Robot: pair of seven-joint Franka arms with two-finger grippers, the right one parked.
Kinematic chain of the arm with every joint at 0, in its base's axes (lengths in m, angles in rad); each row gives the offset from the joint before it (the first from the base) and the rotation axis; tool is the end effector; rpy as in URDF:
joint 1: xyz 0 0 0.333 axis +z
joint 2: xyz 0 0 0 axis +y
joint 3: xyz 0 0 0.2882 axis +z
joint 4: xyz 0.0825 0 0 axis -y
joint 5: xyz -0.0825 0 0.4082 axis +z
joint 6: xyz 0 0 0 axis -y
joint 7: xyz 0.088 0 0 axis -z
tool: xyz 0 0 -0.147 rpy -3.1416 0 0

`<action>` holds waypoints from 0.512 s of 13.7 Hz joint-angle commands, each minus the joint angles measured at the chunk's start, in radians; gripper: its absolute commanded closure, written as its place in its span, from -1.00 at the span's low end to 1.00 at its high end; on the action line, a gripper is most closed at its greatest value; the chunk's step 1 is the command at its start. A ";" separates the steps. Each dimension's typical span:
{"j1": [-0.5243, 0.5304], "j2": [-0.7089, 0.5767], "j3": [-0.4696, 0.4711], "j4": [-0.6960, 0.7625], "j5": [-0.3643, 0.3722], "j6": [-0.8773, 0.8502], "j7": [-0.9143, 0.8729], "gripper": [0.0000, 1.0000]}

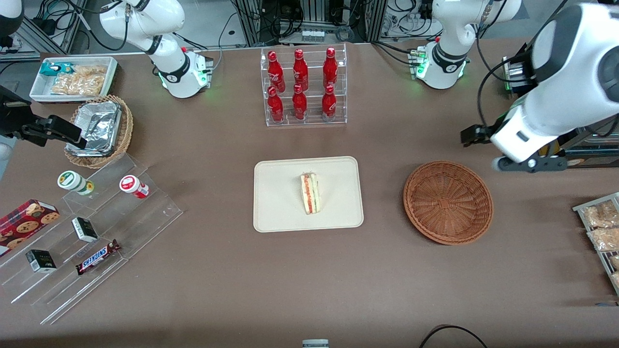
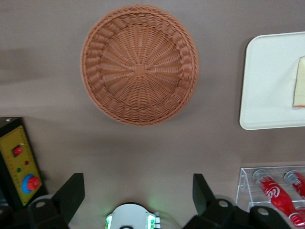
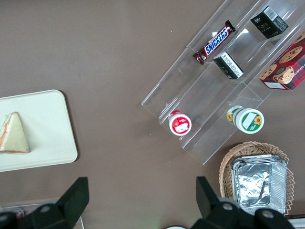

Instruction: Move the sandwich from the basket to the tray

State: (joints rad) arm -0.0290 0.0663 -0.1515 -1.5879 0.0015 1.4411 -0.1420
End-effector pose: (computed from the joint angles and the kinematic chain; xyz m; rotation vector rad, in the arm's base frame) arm 0.5610 -0.1002 0.5014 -3.0980 0.0607 0.3281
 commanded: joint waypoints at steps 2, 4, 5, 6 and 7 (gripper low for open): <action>0.063 -0.069 -0.037 -0.024 0.070 0.001 0.042 -1.00; 0.064 -0.089 -0.008 -0.023 0.066 0.005 0.044 -1.00; 0.064 -0.089 0.003 -0.021 0.057 0.007 0.047 -1.00; 0.064 -0.089 0.006 -0.018 0.051 0.008 0.065 -1.00; 0.064 -0.088 0.009 -0.017 0.032 0.008 0.090 -1.00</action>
State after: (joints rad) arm 0.0232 -0.0014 -0.1437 -1.5893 0.0535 1.4412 -0.0956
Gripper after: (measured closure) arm 0.000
